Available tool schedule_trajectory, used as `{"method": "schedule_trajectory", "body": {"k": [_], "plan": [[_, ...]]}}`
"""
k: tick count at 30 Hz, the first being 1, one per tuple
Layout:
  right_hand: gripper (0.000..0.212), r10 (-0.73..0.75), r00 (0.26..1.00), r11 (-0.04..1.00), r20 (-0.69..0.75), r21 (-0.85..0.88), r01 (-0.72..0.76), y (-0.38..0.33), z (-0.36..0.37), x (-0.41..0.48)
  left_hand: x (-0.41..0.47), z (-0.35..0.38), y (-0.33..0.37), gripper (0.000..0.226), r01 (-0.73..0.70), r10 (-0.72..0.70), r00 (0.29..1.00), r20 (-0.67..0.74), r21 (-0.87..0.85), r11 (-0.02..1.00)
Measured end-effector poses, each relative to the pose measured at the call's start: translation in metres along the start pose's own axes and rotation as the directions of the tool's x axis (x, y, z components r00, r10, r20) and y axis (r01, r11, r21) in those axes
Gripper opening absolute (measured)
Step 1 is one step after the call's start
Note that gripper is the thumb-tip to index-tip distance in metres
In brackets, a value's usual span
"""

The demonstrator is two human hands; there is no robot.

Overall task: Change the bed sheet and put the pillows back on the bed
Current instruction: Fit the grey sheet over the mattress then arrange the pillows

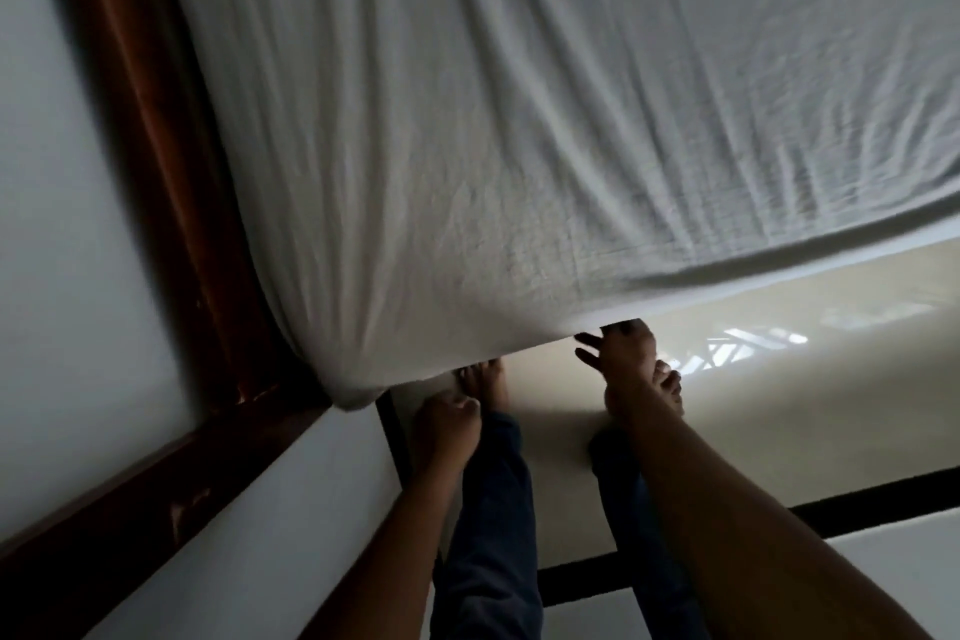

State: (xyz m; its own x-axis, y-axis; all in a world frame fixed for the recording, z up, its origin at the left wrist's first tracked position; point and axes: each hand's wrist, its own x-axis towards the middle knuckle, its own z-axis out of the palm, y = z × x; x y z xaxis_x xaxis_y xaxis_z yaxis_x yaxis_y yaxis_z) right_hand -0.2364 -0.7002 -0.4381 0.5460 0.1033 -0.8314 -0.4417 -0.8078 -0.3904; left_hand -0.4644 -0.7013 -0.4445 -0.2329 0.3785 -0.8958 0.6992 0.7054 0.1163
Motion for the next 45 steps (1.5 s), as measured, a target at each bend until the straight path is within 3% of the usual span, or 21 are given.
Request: {"method": "schedule_trajectory", "body": {"k": [3, 6, 8, 11, 12, 14, 16, 18, 20, 23, 26, 27, 29, 31, 32, 35, 37, 39, 40, 42, 45], "plan": [[0.029, -0.037, 0.995, 0.997, -0.093, -0.075, 0.03, -0.005, -0.008, -0.004, -0.036, 0.015, 0.042, 0.028, -0.427, 0.427, 0.903, 0.043, 0.194, 0.883], [0.025, -0.035, 0.999, 0.991, 0.005, -0.126, 0.035, 0.014, -0.017, 0.007, -0.061, 0.026, 0.095, 0.023, -0.767, 0.777, 0.621, 0.102, 0.284, 0.576], [0.019, 0.019, 0.997, 0.995, 0.068, -0.099, -0.012, 0.016, -0.029, 0.014, -0.077, 0.037, 0.131, 0.022, -0.887, 0.885, 0.415, 0.213, 0.312, 0.341], [0.016, 0.02, 0.999, 1.0, 0.045, -0.002, -0.02, -0.001, -0.058, 0.029, -0.091, 0.048, 0.184, 0.018, -0.924, 0.94, 0.174, 0.294, 0.379, 0.053], [0.016, 0.028, 1.0, 0.99, -0.002, 0.141, -0.028, -0.007, -0.071, 0.038, -0.094, 0.053, 0.202, 0.016, -0.916, 0.949, 0.106, 0.298, 0.401, -0.023], [0.024, 0.081, 0.995, 0.893, -0.062, 0.449, -0.045, -0.018, -0.093, 0.058, -0.098, 0.06, 0.236, 0.015, -0.89, 0.954, 0.013, 0.301, 0.438, -0.126], [0.023, 0.08, 0.99, 0.798, -0.116, 0.603, 0.007, -0.034, -0.107, 0.081, -0.099, 0.068, 0.266, 0.018, -0.88, 0.947, -0.053, 0.318, 0.433, -0.195], [0.022, 0.059, 0.977, 0.792, -0.206, 0.606, 0.08, -0.046, -0.118, 0.097, -0.102, 0.088, 0.298, 0.023, -0.866, 0.925, -0.112, 0.363, 0.42, -0.27], [0.028, 0.012, 0.945, 0.887, -0.328, 0.439, 0.141, -0.044, -0.128, 0.104, -0.107, 0.116, 0.328, 0.028, -0.842, 0.896, -0.146, 0.42, 0.423, -0.336], [0.039, 0.016, 0.95, 0.976, -0.313, 0.211, 0.053, -0.023, -0.14, 0.11, -0.119, 0.16, 0.37, 0.04, -0.801, 0.84, -0.124, 0.528, 0.447, -0.399], [0.027, 0.001, 0.995, 0.939, -0.098, 0.343, 0.032, -0.027, -0.16, 0.131, -0.137, 0.197, 0.401, 0.06, -0.697, 0.769, 0.061, 0.636, 0.579, -0.423], [0.022, -0.015, 0.995, 0.92, -0.103, 0.387, 0.054, -0.033, -0.171, 0.141, -0.143, 0.208, 0.408, 0.066, -0.633, 0.739, 0.121, 0.663, 0.625, -0.457], [0.02, 0.039, 0.977, 0.814, -0.211, 0.573, 0.091, -0.049, -0.198, 0.162, -0.152, 0.222, 0.417, 0.076, -0.556, 0.683, 0.209, 0.699, 0.66, -0.506], [0.032, 0.11, 0.976, 0.635, -0.189, 0.768, 0.077, -0.066, -0.222, 0.18, -0.159, 0.229, 0.422, 0.082, -0.542, 0.622, 0.283, 0.73, 0.657, -0.525], [0.036, 0.108, 0.97, 0.613, -0.219, 0.783, 0.108, -0.075, -0.232, 0.191, -0.161, 0.233, 0.426, 0.085, -0.53, 0.59, 0.312, 0.744, 0.652, -0.542], [0.027, 0.087, 0.913, 0.81, -0.398, 0.562, 0.168, -0.09, -0.248, 0.205, -0.168, 0.242, 0.444, 0.087, -0.483, 0.533, 0.367, 0.762, 0.646, -0.591], [0.02, 0.1, 0.9, 0.887, -0.425, 0.447, 0.112, -0.093, -0.259, 0.207, -0.174, 0.249, 0.465, 0.077, -0.493, 0.583, 0.303, 0.754, 0.647, -0.582], [0.025, 0.123, 0.932, 0.912, -0.34, 0.409, 0.029, -0.092, -0.271, 0.215, -0.179, 0.26, 0.489, 0.068, -0.555, 0.691, 0.211, 0.692, 0.666, -0.498], [0.028, 0.109, 0.961, 0.911, -0.256, 0.412, 0.006, -0.092, -0.277, 0.223, -0.181, 0.267, 0.501, 0.068, -0.586, 0.715, 0.222, 0.663, 0.677, -0.446], [0.03, 0.072, 0.988, 0.907, -0.138, 0.421, -0.007, -0.092, -0.291, 0.238, -0.182, 0.281, 0.515, 0.078, -0.572, 0.664, 0.336, 0.667, 0.705, -0.419], [0.024, 0.072, 0.985, 0.834, -0.159, 0.551, 0.028, -0.109, -0.34, 0.252, -0.187, 0.301, 0.52, 0.091, -0.488, 0.546, 0.484, 0.683, 0.729, -0.48]]}}
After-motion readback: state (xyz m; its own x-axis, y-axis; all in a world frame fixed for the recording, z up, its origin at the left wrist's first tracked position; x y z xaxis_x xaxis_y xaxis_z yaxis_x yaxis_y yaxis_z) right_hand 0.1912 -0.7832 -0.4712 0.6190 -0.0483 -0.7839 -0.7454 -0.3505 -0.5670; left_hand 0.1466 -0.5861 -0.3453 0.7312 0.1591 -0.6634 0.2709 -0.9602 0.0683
